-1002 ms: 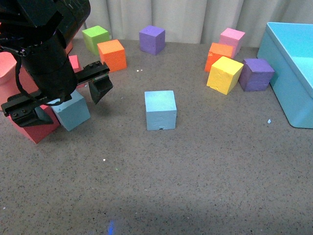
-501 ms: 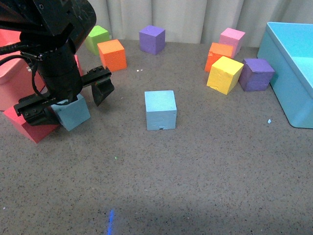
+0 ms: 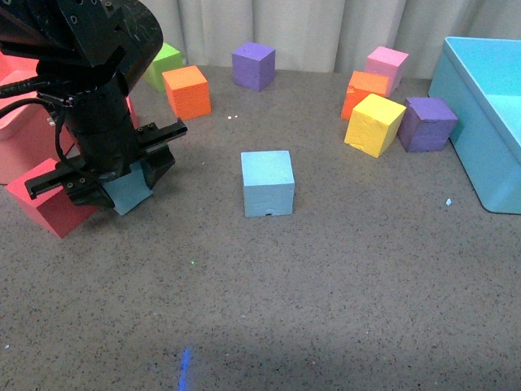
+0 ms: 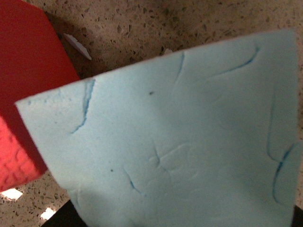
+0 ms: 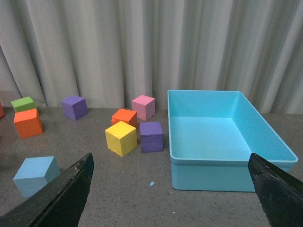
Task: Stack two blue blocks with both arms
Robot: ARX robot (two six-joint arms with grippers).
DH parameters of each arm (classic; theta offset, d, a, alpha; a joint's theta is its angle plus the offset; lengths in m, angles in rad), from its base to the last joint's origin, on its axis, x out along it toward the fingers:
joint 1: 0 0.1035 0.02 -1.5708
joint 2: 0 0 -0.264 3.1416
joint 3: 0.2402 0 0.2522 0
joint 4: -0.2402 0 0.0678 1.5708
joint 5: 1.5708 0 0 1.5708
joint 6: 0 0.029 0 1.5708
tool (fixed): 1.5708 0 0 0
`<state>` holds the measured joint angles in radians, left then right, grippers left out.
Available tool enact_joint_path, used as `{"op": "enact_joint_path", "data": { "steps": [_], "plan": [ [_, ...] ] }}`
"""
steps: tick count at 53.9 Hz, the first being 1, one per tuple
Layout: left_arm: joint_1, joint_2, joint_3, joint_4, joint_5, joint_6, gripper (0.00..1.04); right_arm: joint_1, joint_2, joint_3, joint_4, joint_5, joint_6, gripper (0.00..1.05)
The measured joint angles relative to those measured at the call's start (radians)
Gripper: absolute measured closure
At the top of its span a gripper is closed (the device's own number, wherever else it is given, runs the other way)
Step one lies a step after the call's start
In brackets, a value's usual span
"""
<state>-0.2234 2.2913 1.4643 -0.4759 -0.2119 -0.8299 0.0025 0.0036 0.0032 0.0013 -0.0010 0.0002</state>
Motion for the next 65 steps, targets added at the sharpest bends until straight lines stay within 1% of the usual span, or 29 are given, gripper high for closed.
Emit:
{"op": "enact_joint_path", "data": {
  "steps": [4,16,26,36,42,52,65],
  "plan": [
    [-0.013,-0.024,-0.018,0.000,0.001,0.001,0.58,0.000,0.000,0.000,0.000,0.000,0.000,0.09],
    [-0.089,-0.138,-0.055,0.016,-0.010,0.029,0.58,0.000,0.000,0.000,0.000,0.000,0.000,0.09],
    [-0.179,-0.190,-0.056,0.003,-0.005,0.065,0.59,0.000,0.000,0.000,0.000,0.000,0.000,0.09],
    [-0.292,-0.204,-0.050,-0.011,0.034,0.110,0.60,0.000,0.000,0.000,0.000,0.000,0.000,0.09],
    [-0.341,-0.204,-0.027,-0.020,0.027,0.120,0.60,0.000,0.000,0.000,0.000,0.000,0.000,0.09],
    [-0.376,-0.174,0.031,-0.014,0.024,0.177,0.60,0.000,0.000,0.000,0.000,0.000,0.000,0.09],
    [-0.380,-0.133,0.061,-0.017,0.014,0.259,0.60,0.000,0.000,0.000,0.000,0.000,0.000,0.09]
  ]
}}
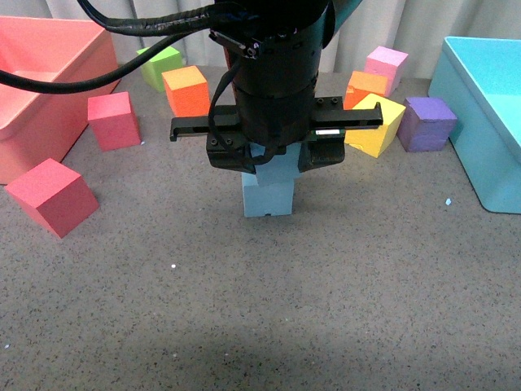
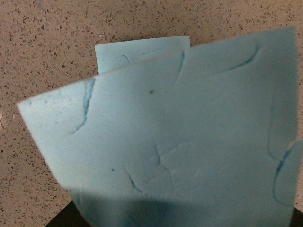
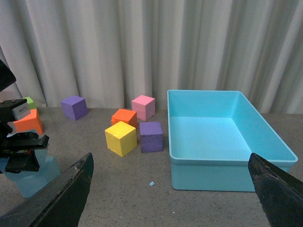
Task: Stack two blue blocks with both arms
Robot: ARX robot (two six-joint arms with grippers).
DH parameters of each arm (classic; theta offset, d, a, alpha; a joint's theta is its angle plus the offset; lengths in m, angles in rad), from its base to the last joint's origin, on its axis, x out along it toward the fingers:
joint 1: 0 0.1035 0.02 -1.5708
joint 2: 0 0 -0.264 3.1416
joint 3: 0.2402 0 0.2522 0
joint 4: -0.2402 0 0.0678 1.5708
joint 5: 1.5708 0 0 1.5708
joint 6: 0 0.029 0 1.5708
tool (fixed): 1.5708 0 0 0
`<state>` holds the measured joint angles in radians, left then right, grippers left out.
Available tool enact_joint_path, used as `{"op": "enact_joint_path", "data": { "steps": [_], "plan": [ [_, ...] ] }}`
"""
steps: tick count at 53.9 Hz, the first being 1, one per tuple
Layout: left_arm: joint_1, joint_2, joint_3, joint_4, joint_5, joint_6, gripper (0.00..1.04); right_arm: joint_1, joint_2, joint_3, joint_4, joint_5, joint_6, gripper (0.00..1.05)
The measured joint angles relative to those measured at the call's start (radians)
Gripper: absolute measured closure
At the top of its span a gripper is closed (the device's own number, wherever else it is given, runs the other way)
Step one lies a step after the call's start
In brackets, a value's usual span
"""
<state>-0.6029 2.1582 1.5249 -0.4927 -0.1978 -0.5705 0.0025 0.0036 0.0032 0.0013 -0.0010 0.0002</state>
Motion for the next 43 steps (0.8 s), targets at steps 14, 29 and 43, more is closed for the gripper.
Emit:
{"op": "enact_joint_path", "data": {
  "steps": [14,29,43],
  "plan": [
    [0.007,0.035,0.032,-0.018,0.016,0.063,0.61,0.000,0.000,0.000,0.000,0.000,0.000,0.09],
    [0.027,0.064,0.064,-0.020,0.000,0.098,0.61,0.000,0.000,0.000,0.000,0.000,0.000,0.09],
    [0.045,0.086,0.078,-0.034,0.015,0.095,0.61,0.000,0.000,0.000,0.000,0.000,0.000,0.09]
  ]
}}
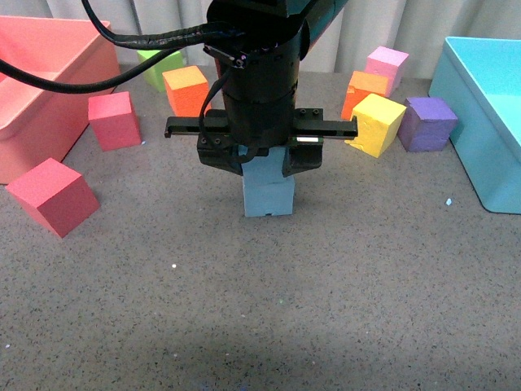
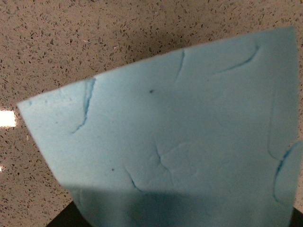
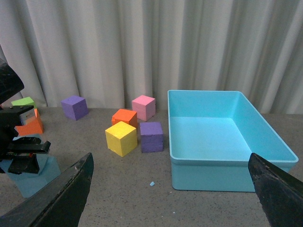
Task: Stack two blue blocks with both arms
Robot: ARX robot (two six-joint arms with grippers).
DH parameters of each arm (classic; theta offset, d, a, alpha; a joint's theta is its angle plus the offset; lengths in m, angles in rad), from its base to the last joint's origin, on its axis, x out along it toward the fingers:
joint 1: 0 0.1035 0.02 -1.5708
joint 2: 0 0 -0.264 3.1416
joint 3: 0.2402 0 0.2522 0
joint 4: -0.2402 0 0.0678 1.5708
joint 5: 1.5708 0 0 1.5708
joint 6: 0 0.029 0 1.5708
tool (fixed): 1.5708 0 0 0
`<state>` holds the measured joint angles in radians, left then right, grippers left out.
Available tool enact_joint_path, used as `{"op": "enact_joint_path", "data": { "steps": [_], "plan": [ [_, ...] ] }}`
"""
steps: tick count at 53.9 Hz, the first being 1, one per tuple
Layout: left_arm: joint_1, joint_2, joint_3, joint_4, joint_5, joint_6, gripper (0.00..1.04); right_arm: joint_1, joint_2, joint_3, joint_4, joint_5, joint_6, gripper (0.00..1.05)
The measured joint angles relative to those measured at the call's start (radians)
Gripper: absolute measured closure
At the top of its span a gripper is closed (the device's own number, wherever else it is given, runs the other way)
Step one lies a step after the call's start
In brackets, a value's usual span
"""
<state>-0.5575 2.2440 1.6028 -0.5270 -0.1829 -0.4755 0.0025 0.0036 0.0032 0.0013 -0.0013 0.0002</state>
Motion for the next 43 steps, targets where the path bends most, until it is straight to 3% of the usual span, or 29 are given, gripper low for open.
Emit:
{"op": "enact_joint_path", "data": {
  "steps": [23,43],
  "plan": [
    [-0.003,0.013,0.030,-0.025,0.001,0.002,0.60,0.000,0.000,0.000,0.000,0.000,0.000,0.09],
    [-0.003,0.002,0.035,-0.032,0.006,-0.001,0.05,0.000,0.000,0.000,0.000,0.000,0.000,0.09]
  ]
}}
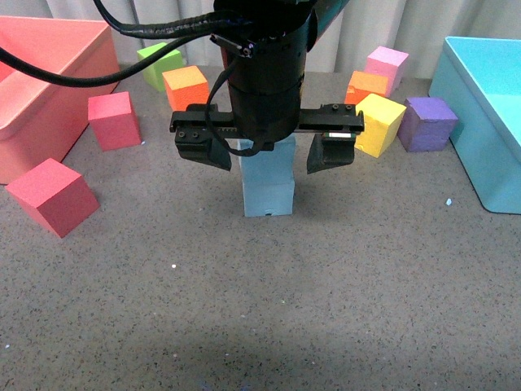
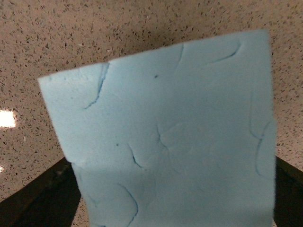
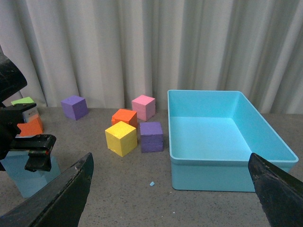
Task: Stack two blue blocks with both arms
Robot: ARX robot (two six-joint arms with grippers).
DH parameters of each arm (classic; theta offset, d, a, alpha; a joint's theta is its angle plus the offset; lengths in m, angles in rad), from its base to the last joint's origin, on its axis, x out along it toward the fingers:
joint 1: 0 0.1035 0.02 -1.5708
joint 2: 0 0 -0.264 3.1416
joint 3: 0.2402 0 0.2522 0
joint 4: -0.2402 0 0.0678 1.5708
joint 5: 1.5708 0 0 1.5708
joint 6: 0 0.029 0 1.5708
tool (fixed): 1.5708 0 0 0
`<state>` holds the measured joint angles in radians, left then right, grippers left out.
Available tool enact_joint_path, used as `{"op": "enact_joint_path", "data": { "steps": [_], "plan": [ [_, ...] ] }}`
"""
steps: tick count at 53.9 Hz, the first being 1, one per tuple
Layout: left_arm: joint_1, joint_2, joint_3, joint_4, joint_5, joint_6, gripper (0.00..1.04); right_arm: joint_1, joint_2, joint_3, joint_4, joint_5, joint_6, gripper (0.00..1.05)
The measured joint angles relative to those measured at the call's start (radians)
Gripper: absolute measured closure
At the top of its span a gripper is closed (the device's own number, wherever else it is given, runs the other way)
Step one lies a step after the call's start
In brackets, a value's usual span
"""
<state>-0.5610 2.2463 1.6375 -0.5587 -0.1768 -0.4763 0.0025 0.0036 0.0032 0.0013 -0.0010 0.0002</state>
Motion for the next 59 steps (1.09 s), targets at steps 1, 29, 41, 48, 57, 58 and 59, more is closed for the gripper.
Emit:
{"op": "enact_joint_path", "data": {
  "steps": [1,29,41,48,57,58,59],
  "plan": [
    [0.000,-0.003,0.000,0.001,0.000,0.000,0.05,0.000,0.000,0.000,0.000,0.000,0.000,0.09],
    [0.039,-0.206,-0.162,0.151,-0.048,0.041,0.09,0.000,0.000,0.000,0.000,0.000,0.000,0.09],
    [0.123,-0.399,-0.815,1.236,-0.235,0.389,0.46,0.000,0.000,0.000,0.000,0.003,0.000,0.09],
    [0.211,-0.581,-1.065,1.690,-0.166,0.447,0.73,0.000,0.000,0.000,0.000,0.000,0.000,0.09],
    [0.307,-0.723,-1.315,1.733,-0.069,0.460,1.01,0.000,0.000,0.000,0.000,0.000,0.000,0.09],
    [0.313,-0.741,-1.329,1.730,-0.060,0.461,1.01,0.000,0.000,0.000,0.000,0.000,0.000,0.09],
    [0.323,-0.771,-1.348,1.727,-0.048,0.462,1.01,0.000,0.000,0.000,0.000,0.000,0.000,0.09]
  ]
}}
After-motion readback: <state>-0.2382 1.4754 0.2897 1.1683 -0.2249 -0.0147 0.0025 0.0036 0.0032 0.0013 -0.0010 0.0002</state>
